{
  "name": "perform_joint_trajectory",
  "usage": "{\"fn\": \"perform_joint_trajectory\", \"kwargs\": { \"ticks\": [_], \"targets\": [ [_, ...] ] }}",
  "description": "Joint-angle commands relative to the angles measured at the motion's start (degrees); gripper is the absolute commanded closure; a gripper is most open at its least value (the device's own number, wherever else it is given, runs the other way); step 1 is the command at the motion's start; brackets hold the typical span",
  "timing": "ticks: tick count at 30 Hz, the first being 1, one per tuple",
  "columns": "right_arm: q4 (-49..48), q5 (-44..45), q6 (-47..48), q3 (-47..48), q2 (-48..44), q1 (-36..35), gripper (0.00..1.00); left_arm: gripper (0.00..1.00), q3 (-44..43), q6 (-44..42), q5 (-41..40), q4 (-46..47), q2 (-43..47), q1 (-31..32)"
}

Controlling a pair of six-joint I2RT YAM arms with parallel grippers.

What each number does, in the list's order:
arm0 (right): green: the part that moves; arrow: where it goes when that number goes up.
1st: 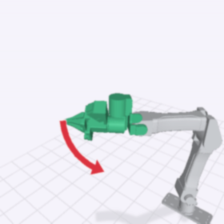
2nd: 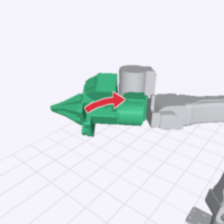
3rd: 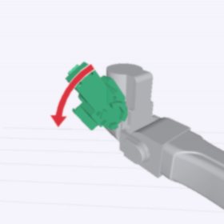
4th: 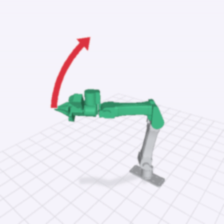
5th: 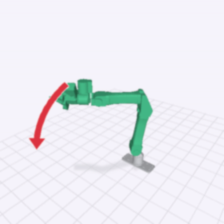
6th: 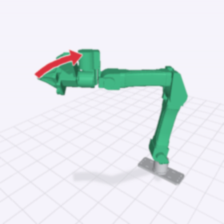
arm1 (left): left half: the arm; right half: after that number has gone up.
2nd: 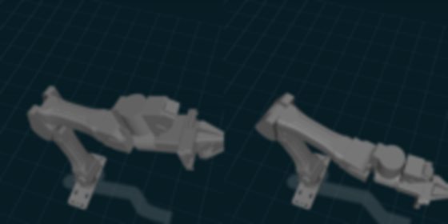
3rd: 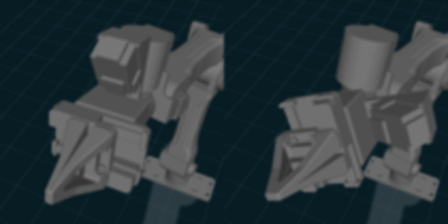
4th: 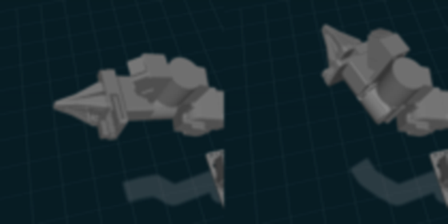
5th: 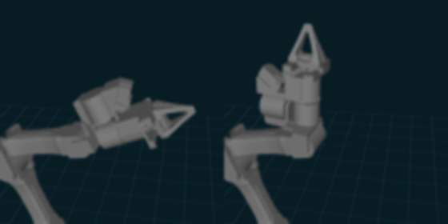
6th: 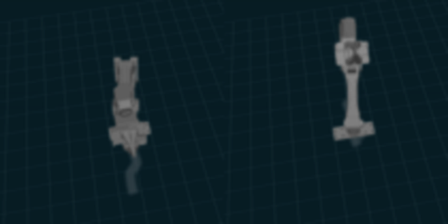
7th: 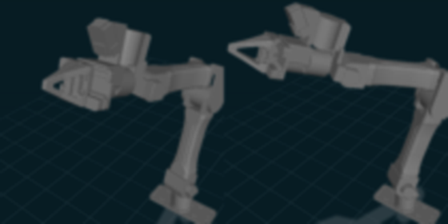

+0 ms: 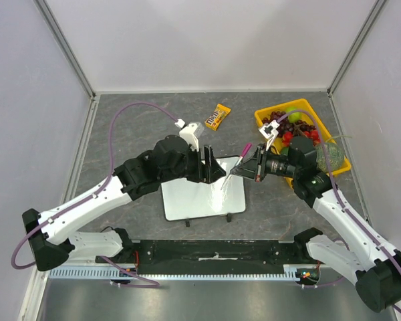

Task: Write a sentence on the whiteboard
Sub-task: Pass from the right arm to the left

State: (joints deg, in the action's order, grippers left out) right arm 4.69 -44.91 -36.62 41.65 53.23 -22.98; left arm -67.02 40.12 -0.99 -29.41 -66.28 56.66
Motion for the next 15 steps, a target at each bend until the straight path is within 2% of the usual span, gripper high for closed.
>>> {"fn": "perform_joint_trajectory", "kwargs": {
  "ticks": [1,6,11,14,15],
  "targets": [
    [-10.1,-3.3,-6.9,-1.7,-0.9,0.1,1.00,0.30,-0.5,-7.6,9.9,7.3,-1.6,-2.4],
    [-12.1,-3.0,-9.1,-1.7,-1.1,0.2,1.00,0.36,0.5,-9.1,16.7,11.2,-3.6,-2.7],
    [-13.0,-1.8,-11.0,-1.0,-1.8,0.2,1.00,0.42,3.6,-8.6,17.4,12.5,-4.1,-2.7],
    [-13.9,-1.7,-12.2,-1.1,-1.9,0.3,1.00,0.51,5.6,-8.0,18.5,14.3,-3.6,-2.8],
    [-14.5,-1.8,-12.9,-1.4,-2.1,0.2,1.00,0.59,6.0,-7.8,18.6,14.6,-3.5,-2.7]
  ]
}}
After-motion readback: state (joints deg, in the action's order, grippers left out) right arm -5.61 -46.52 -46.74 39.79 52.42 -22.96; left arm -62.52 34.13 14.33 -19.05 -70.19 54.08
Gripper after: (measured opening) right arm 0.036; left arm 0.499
